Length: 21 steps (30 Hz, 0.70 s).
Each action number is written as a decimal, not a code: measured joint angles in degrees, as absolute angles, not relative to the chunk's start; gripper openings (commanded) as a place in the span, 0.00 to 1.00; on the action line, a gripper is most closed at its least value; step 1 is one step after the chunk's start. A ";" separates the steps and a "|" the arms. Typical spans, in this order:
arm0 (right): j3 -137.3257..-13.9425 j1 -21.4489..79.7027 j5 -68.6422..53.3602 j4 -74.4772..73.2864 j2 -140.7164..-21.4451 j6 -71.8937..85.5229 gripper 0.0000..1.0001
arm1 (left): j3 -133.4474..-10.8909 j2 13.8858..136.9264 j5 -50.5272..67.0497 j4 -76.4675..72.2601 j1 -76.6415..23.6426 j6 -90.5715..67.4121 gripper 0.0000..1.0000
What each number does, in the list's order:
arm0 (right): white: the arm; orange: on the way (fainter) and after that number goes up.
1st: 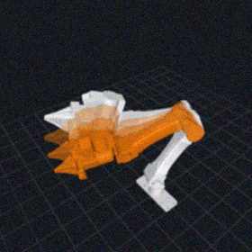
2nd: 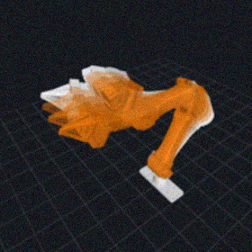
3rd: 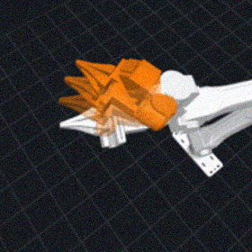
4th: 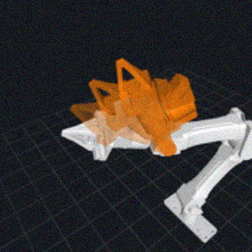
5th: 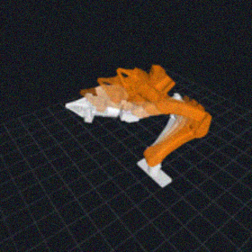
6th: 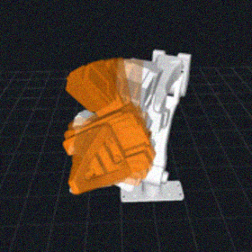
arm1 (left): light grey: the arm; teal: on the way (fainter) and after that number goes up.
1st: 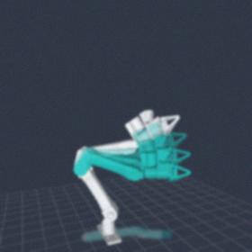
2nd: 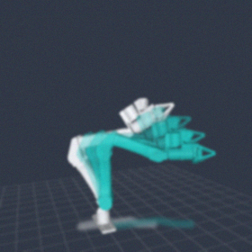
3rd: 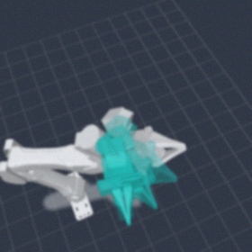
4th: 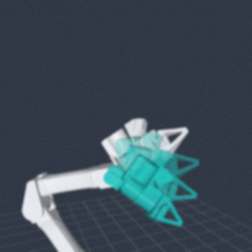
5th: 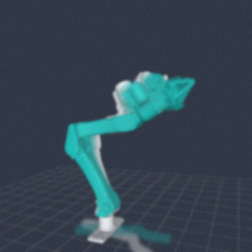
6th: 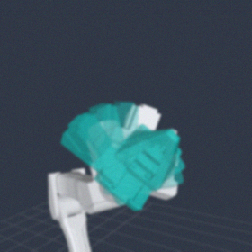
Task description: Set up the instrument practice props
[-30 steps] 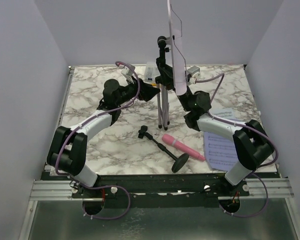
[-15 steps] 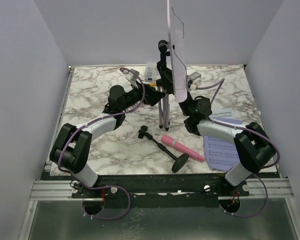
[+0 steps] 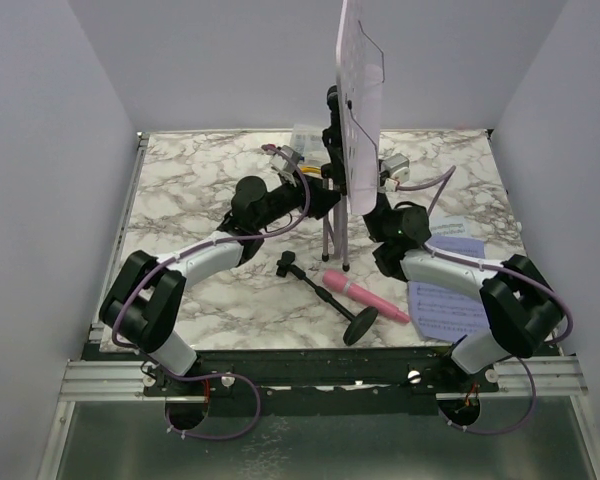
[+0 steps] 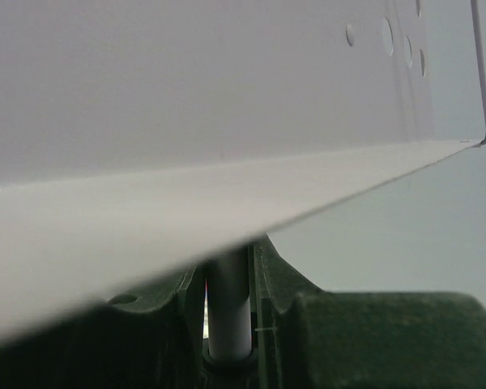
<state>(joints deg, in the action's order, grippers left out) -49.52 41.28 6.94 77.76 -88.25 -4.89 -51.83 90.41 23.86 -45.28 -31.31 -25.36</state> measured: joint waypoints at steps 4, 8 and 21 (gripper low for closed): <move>-47.11 41.19 6.76 77.93 -85.80 -5.50 0.00 | -52.51 89.27 23.94 -42.85 -32.56 -21.65 0.62; -45.69 41.19 3.55 78.50 -84.64 -5.91 0.00 | -52.75 87.37 23.86 -38.79 -32.82 -17.12 0.68; -45.56 41.80 -1.13 78.56 -84.51 -7.03 0.00 | -53.36 83.24 23.77 -29.98 -32.51 -10.50 0.96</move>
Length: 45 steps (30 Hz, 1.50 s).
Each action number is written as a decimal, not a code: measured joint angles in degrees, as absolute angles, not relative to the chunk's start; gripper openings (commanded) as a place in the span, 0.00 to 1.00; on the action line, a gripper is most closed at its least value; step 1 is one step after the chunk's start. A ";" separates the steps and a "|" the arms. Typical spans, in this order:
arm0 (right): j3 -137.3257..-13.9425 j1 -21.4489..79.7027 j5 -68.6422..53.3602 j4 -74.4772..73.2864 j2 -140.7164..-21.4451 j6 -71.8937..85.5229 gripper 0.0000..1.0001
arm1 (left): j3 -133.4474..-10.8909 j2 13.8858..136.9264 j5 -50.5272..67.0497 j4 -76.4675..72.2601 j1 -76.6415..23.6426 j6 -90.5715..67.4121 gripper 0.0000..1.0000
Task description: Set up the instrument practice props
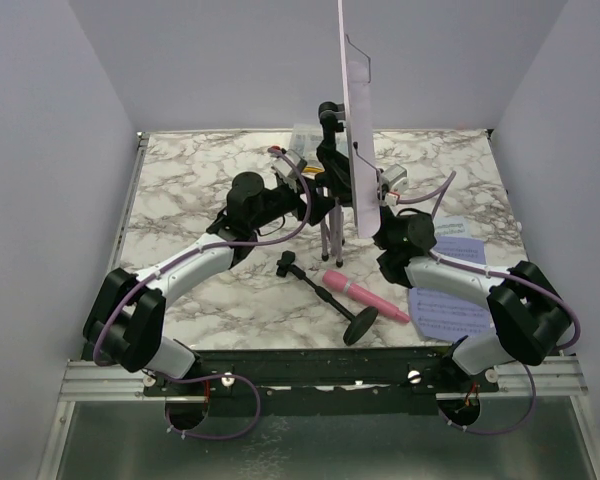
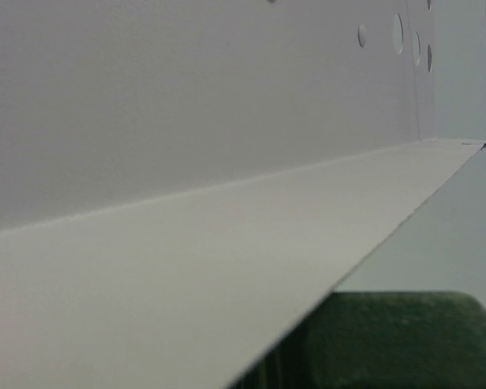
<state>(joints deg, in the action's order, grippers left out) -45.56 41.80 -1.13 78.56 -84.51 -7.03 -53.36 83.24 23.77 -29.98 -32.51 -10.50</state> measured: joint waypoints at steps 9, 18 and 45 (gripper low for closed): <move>-44.07 42.46 -1.15 78.56 -83.02 -7.60 0.00 | -53.43 80.79 21.58 -24.18 -31.99 -8.29 0.81; -44.07 43.07 -1.08 78.59 -83.02 -8.73 0.00 | -53.39 76.05 20.51 -20.34 -31.46 -7.16 0.99; -44.07 42.59 3.18 78.83 -83.02 -10.92 0.00 | -53.78 75.09 20.01 -20.01 -33.12 -11.31 0.83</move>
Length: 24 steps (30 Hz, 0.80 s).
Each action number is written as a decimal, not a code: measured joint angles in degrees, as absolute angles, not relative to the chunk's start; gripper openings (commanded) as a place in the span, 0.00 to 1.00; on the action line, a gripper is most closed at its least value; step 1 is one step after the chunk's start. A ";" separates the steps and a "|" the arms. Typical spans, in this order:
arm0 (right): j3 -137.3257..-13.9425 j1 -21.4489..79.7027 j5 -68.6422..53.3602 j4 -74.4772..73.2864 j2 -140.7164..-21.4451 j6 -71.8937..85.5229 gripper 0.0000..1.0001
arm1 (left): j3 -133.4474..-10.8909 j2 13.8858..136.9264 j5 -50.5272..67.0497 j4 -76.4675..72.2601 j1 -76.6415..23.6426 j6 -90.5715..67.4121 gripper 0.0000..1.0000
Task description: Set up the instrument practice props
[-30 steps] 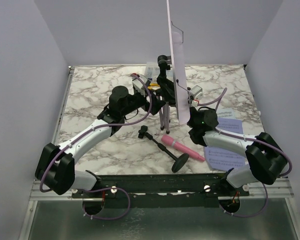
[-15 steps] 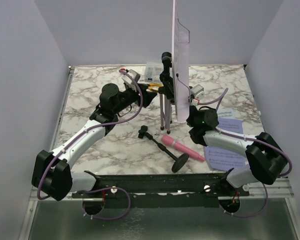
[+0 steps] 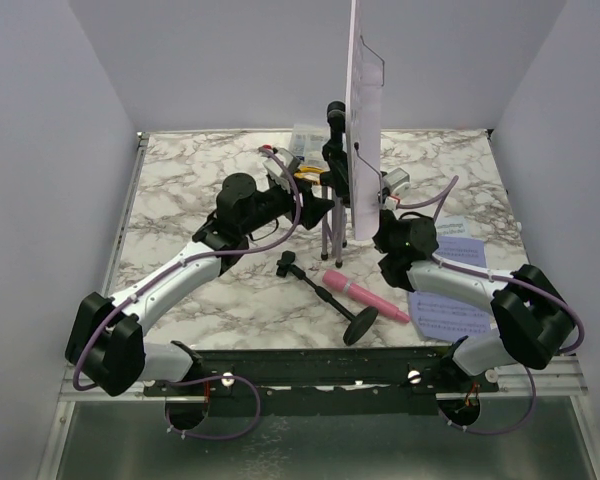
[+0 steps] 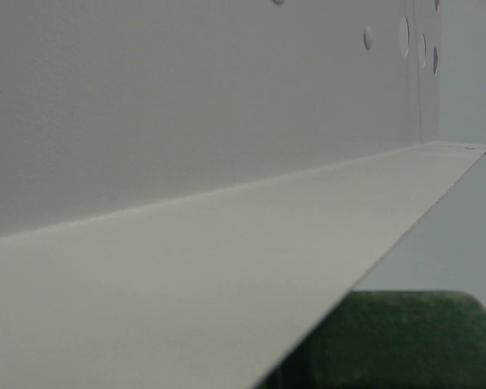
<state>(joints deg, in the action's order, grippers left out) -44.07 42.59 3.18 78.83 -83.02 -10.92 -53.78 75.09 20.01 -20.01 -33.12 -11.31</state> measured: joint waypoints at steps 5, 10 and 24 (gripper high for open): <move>-44.07 42.59 3.16 78.83 -83.02 -10.94 0.00 | -53.78 75.09 19.73 -20.01 -33.87 -11.09 0.60; -44.07 42.68 3.11 78.83 -83.02 -10.92 0.01 | -53.78 75.44 18.13 -20.05 -33.87 -11.09 0.45; -44.16 42.06 3.88 78.81 -83.05 -10.46 0.01 | -55.16 79.88 7.68 -18.68 -38.76 -12.56 0.44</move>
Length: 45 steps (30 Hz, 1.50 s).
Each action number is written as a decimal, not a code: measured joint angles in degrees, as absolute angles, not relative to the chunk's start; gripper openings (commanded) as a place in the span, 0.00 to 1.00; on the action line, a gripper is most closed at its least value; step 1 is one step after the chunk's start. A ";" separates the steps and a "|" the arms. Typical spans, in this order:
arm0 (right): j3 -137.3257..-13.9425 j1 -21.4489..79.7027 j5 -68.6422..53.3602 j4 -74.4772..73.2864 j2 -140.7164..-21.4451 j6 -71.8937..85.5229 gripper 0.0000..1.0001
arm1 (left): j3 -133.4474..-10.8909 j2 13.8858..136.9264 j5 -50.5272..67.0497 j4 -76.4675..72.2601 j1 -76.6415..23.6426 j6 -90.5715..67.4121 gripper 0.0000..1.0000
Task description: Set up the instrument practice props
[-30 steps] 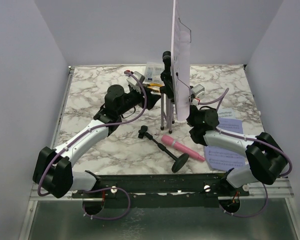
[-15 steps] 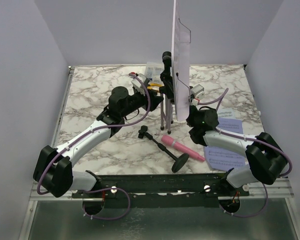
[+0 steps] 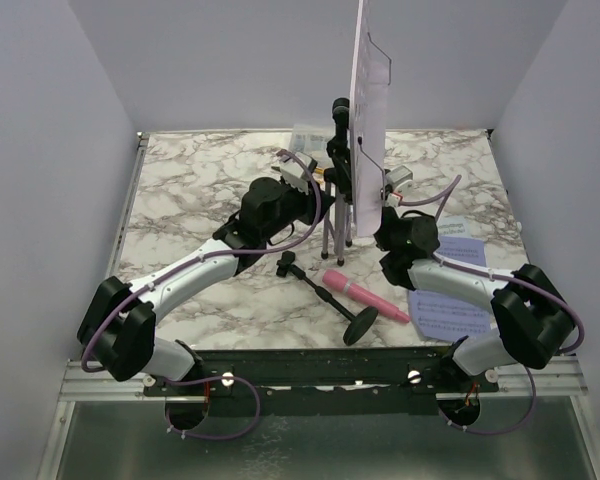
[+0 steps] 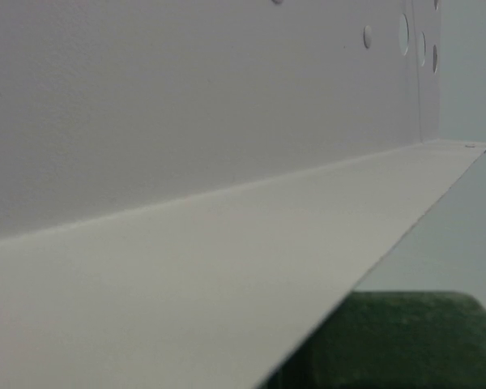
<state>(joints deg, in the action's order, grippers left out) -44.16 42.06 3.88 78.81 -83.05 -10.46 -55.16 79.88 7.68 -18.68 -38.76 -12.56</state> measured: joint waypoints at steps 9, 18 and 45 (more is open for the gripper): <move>-44.40 40.95 5.56 79.66 -83.77 -10.02 0.00 | -58.72 83.22 1.06 -16.93 -39.38 -13.56 0.57; -43.90 40.64 5.67 80.64 -83.90 -7.88 0.00 | -58.78 84.07 6.50 -18.65 -37.82 -15.46 0.39; -49.89 42.46 -5.98 84.95 -92.27 -0.12 0.01 | -54.57 76.18 6.02 -16.16 -28.27 -8.27 0.40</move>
<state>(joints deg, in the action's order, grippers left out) -49.89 42.46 -5.98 84.95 -92.27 -0.12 -54.57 76.18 6.02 -16.16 -28.27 -8.27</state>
